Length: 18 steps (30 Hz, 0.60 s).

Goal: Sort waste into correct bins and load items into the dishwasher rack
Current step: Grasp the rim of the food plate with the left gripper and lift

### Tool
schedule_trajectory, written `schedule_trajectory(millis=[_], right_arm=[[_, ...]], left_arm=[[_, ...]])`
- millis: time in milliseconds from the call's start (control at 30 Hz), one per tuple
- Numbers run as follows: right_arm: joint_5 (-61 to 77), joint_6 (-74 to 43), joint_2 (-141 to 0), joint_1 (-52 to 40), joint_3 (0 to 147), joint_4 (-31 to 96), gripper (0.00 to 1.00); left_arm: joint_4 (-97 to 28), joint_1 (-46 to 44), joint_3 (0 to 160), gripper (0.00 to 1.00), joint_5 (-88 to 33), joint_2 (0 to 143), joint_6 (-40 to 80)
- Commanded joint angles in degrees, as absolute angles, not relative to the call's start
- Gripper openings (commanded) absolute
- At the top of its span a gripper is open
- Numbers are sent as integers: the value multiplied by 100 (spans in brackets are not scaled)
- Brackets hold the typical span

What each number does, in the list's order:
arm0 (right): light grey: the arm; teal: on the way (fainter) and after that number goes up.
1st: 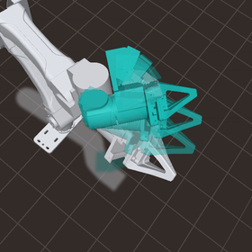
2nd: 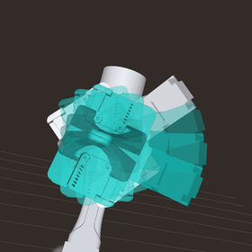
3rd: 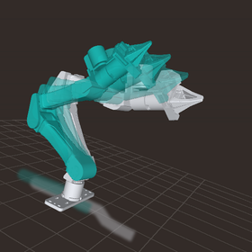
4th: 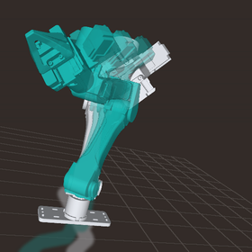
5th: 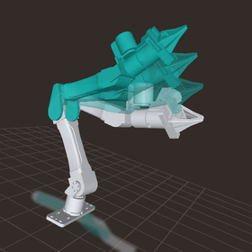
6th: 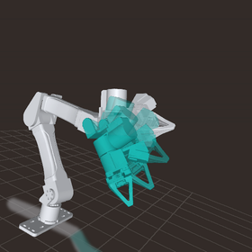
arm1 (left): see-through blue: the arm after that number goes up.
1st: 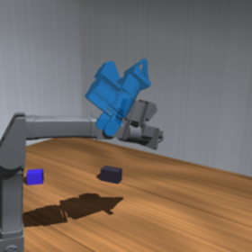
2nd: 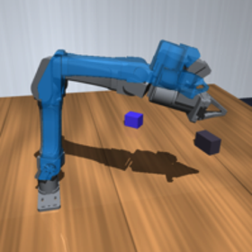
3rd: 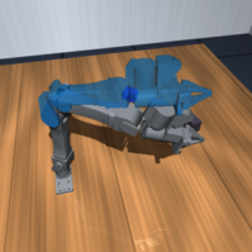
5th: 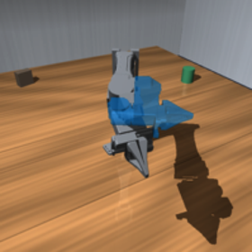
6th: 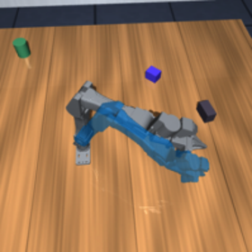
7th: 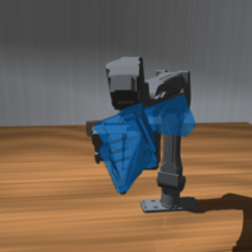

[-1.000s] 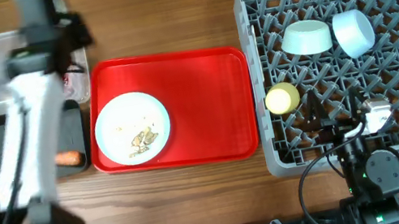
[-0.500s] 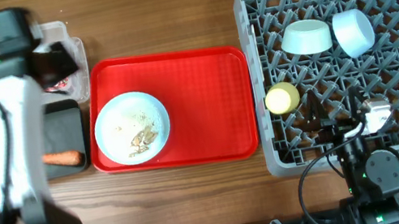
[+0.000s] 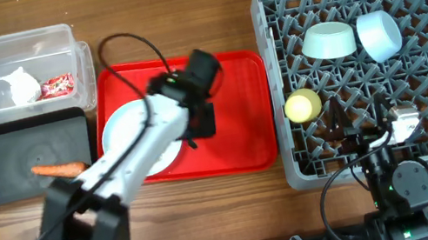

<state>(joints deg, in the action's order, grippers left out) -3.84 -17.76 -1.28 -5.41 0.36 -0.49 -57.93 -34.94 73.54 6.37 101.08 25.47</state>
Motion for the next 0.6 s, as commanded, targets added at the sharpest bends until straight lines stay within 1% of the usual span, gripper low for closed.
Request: schedule_trajectory(millis=[0,133,200,267,367,433,567], right_arm=[[-287,-1820,-102,-528,30,-75,100],[-287,-1820,-102,-528,30,-75,100],[-287,-1820,-102,-528,30,-75,100],[-287,-1820,-102,-528,30,-75,100],[-287,-1820,-102,-528,30,-75,100],[-287,-1817,-102,-528,30,-75,100],[-287,-1820,-102,-528,30,-75,100]], left_arm=[[-5811,-3579,7306,41,1627,10342,3326],[-5745,-3573,7306,42,1833,10510,3500],[-5671,-3575,7301,38,1828,10613,3498],[-5509,-3581,7236,32,1789,10748,3489],[-5223,-3579,7026,29,1632,10949,3323],[-5033,-3555,6893,29,1658,11024,3037],[-4847,-3415,6851,29,1769,11080,3024]])
